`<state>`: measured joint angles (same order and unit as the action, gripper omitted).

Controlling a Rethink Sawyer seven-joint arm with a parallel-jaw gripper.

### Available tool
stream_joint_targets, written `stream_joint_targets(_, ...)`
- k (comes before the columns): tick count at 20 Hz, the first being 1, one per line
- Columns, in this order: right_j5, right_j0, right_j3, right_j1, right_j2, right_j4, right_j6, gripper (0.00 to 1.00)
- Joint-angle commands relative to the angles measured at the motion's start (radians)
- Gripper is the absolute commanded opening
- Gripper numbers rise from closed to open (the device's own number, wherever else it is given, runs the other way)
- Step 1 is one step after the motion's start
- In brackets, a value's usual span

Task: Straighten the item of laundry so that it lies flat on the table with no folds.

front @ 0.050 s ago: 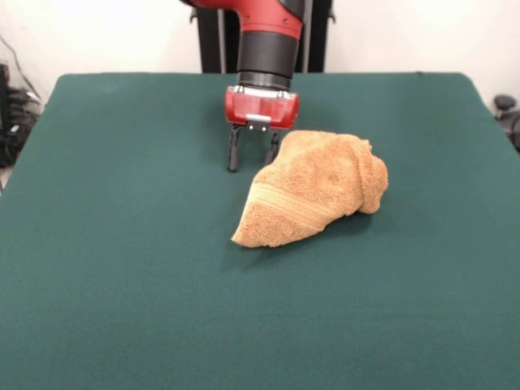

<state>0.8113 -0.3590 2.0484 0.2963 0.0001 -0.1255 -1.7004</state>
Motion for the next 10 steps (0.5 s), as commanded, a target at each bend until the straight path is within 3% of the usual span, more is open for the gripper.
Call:
stream_joint_targets(1,0.018,0.043,-0.173,-0.144,0.216,0.056,-0.332,1.00)
stream_joint_targets(10,0.051,0.079,-0.207,-0.175,0.218,0.104,-0.349,1.00)
